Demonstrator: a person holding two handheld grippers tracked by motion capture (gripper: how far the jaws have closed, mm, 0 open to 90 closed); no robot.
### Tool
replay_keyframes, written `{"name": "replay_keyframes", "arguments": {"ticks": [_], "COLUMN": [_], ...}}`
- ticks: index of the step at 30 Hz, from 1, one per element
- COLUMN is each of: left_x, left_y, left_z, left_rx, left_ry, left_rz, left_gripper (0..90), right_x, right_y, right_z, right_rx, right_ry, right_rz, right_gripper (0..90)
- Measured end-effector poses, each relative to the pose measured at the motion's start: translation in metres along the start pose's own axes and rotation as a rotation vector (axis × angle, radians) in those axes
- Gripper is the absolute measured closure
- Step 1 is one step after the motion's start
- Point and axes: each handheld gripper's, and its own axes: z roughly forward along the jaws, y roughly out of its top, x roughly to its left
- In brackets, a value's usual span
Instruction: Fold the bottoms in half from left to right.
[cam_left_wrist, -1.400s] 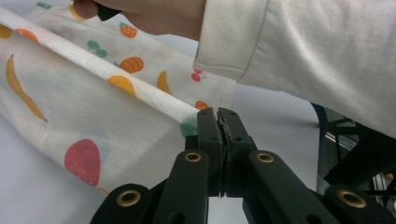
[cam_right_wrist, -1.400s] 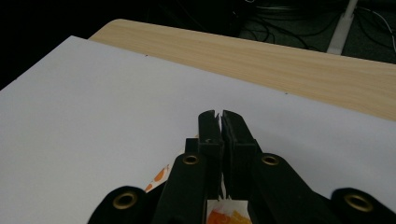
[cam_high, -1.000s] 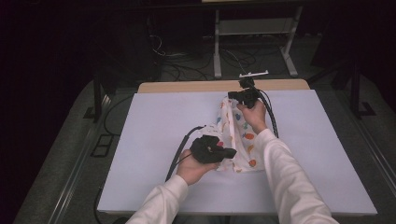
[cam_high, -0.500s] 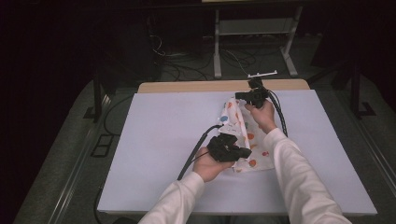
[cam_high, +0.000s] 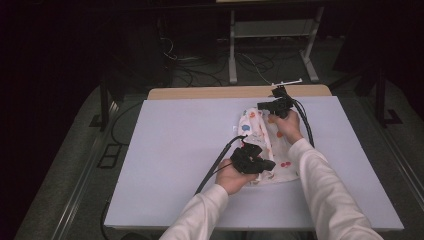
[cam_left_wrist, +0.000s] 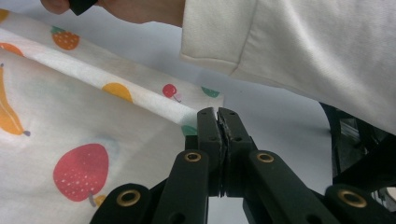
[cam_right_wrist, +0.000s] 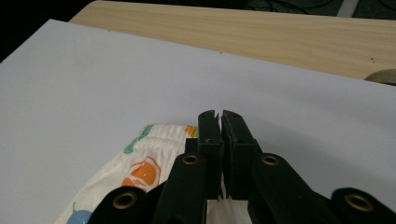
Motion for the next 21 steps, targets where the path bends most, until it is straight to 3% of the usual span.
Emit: {"name": "replay_keyframes", "arguments": {"ticks": [6, 17, 21], "left_x": [-0.002, -0.001, -0.001], "left_y": [0.003, 0.005, 0.008], "left_z": [0.015, 0.028, 0.033], "left_rx": [0.009, 0.006, 0.009], "left_ry": [-0.014, -0.019, -0.022], "left_rz": [-0.001, -0.012, -0.012], "left_gripper": [87.8, 87.8, 87.8], "right_x": [-0.005, -0.012, -0.013], "right_y": [-0.003, -0.007, -0.008], "right_z": [0.0, 0.003, 0.003], "right_rx": [0.008, 0.02, 0.025], "right_ry": [-0.011, -0.006, -0.003], "right_rz": [-0.004, -0.002, -0.003], "right_gripper": [85.2, 84.6, 79.3]}}
